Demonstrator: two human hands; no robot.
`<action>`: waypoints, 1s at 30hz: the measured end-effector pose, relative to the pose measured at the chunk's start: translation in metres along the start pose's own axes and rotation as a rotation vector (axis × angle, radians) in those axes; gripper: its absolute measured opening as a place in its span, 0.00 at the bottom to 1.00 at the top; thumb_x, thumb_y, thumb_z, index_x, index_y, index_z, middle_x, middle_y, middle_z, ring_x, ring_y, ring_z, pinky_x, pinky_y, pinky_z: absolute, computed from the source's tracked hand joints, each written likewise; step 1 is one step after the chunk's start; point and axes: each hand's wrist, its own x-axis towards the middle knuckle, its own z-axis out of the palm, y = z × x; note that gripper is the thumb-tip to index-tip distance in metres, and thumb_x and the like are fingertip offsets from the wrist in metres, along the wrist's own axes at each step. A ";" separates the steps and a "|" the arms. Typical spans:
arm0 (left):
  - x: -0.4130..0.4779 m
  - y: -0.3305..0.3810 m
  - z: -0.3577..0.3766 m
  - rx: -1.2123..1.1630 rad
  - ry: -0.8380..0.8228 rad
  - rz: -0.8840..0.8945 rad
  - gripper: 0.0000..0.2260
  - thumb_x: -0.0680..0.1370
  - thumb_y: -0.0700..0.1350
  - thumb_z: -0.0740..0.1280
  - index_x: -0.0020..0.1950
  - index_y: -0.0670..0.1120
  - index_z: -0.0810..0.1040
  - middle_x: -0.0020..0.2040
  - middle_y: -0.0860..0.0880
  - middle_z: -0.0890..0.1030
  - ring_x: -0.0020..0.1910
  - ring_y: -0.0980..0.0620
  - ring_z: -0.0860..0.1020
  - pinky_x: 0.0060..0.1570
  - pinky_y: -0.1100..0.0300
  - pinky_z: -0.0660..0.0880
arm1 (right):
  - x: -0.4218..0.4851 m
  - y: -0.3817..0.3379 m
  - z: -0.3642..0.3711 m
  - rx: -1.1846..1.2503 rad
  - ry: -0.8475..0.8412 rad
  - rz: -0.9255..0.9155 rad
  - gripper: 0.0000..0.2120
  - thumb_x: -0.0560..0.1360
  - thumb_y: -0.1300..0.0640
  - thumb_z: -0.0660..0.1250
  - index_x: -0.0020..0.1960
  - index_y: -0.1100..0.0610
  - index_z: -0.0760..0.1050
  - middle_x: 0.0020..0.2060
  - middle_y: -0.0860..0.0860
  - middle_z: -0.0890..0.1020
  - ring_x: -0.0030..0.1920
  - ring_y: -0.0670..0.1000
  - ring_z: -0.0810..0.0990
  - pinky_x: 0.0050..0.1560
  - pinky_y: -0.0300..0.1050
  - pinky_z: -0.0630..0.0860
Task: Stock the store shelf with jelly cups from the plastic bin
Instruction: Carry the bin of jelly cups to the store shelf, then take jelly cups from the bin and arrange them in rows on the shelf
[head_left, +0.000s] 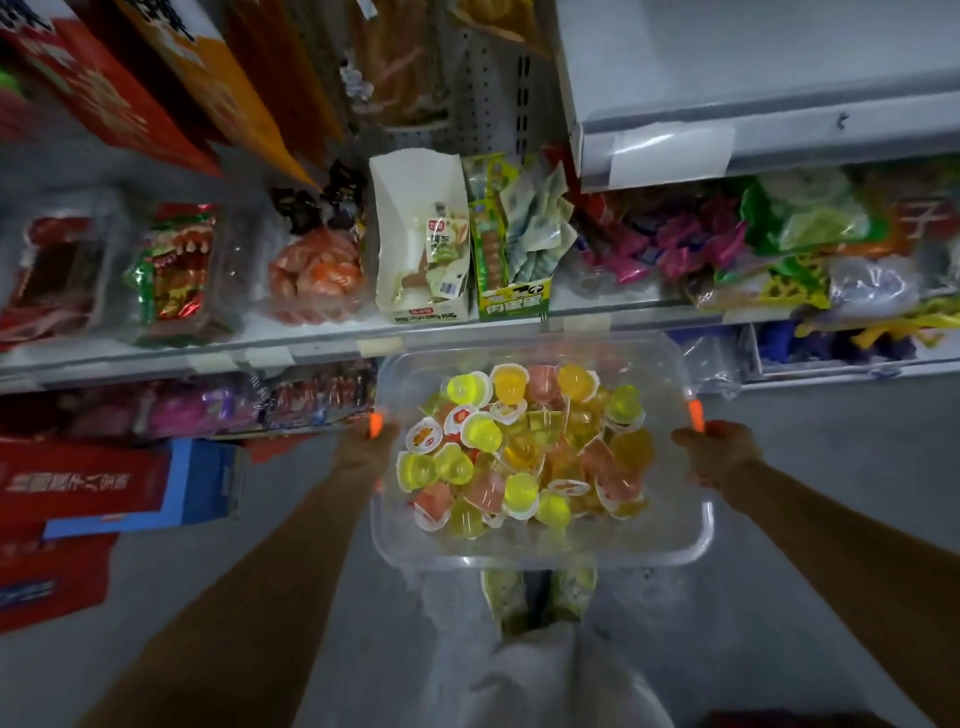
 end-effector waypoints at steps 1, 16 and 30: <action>0.005 -0.005 0.004 0.004 0.003 -0.002 0.14 0.79 0.47 0.68 0.59 0.38 0.80 0.55 0.36 0.81 0.52 0.42 0.79 0.49 0.56 0.70 | 0.004 0.004 0.003 -0.002 -0.012 0.006 0.10 0.72 0.62 0.71 0.34 0.59 0.73 0.27 0.56 0.73 0.28 0.54 0.71 0.32 0.45 0.70; -0.037 0.005 0.039 0.301 0.414 0.409 0.22 0.74 0.45 0.73 0.65 0.42 0.73 0.60 0.40 0.74 0.60 0.39 0.72 0.59 0.48 0.68 | -0.037 -0.004 0.030 -0.431 0.355 -0.750 0.26 0.70 0.61 0.71 0.65 0.63 0.69 0.61 0.64 0.72 0.61 0.65 0.71 0.56 0.60 0.71; 0.004 0.019 0.138 -0.272 -0.093 -0.368 0.34 0.74 0.61 0.70 0.71 0.40 0.67 0.65 0.41 0.75 0.59 0.39 0.79 0.57 0.45 0.77 | 0.003 -0.034 0.116 -1.218 0.048 -0.904 0.23 0.77 0.55 0.62 0.70 0.56 0.62 0.63 0.56 0.72 0.64 0.58 0.69 0.61 0.52 0.67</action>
